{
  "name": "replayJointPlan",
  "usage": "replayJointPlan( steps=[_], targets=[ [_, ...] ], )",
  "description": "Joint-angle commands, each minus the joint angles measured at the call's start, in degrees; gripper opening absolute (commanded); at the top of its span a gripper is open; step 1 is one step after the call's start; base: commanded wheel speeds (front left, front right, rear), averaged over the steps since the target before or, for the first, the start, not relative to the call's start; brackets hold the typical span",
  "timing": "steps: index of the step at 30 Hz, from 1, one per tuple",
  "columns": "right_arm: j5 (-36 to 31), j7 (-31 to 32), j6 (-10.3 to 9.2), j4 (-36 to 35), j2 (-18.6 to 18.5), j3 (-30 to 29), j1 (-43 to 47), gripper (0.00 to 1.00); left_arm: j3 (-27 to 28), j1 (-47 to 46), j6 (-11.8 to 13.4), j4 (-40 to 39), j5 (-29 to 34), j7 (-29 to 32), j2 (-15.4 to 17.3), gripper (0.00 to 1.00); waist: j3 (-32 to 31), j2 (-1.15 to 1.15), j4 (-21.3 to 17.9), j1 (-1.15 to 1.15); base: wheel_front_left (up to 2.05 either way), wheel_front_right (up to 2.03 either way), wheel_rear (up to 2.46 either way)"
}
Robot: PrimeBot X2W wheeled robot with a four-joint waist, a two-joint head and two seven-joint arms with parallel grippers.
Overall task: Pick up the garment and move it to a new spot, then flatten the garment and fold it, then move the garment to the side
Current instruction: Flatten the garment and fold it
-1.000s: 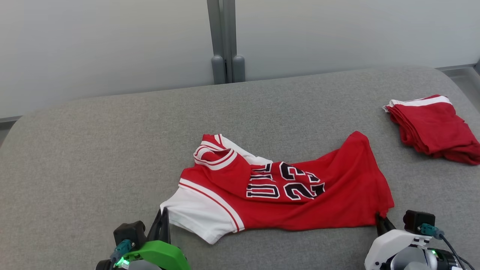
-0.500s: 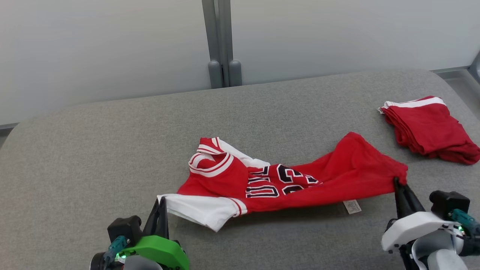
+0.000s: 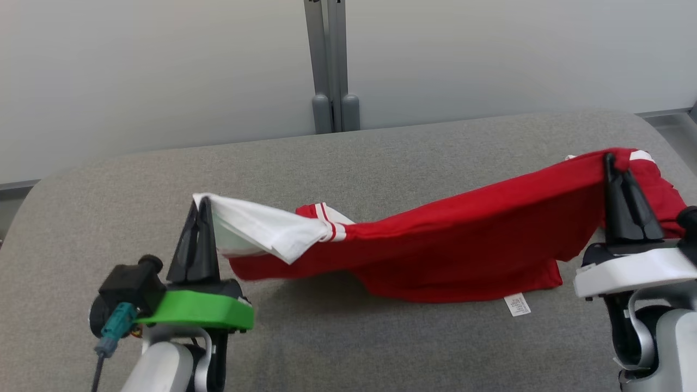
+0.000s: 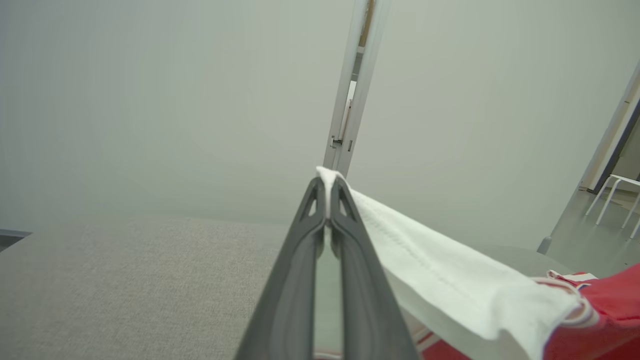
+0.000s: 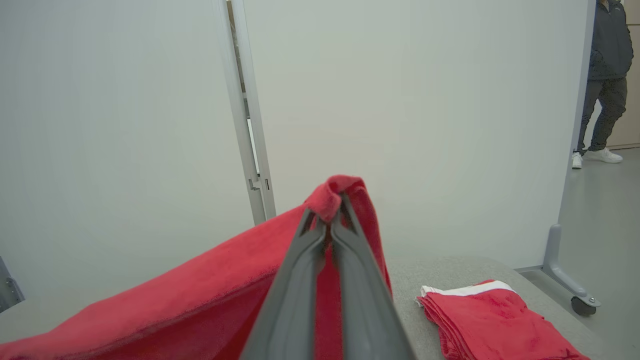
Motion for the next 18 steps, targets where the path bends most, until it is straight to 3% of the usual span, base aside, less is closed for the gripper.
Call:
replayJointPlan(
  steps=[1, 12, 18],
  targets=[
    [-0.44, -0.30, -0.08, -1.93, -0.14, -0.60, -1.08, 0.00, 0.47, -1.58, 0.01, -2.15, 0.87, -0.41, 1.20, 0.00, -0.69, 0.00, 0.37, 0.00, 0.00, 0.00, 0.00],
    [-5.61, 2.63, -0.08, -22.47, -0.12, -5.34, -6.71, 0.00, 2.40, -13.56, -0.24, -26.78, 7.01, 6.00, 8.98, 0.00, -3.83, 0.00, -0.32, 0.00, 0.00, 0.00, 0.00],
    [-6.22, 5.22, -0.08, -30.19, -1.22, -6.92, -8.58, 0.00, 2.51, -19.19, -0.18, -36.81, 9.84, 11.24, 11.69, 0.00, -4.20, 0.00, -0.99, 0.00, 0.00, 0.00, 0.00]
  ],
)
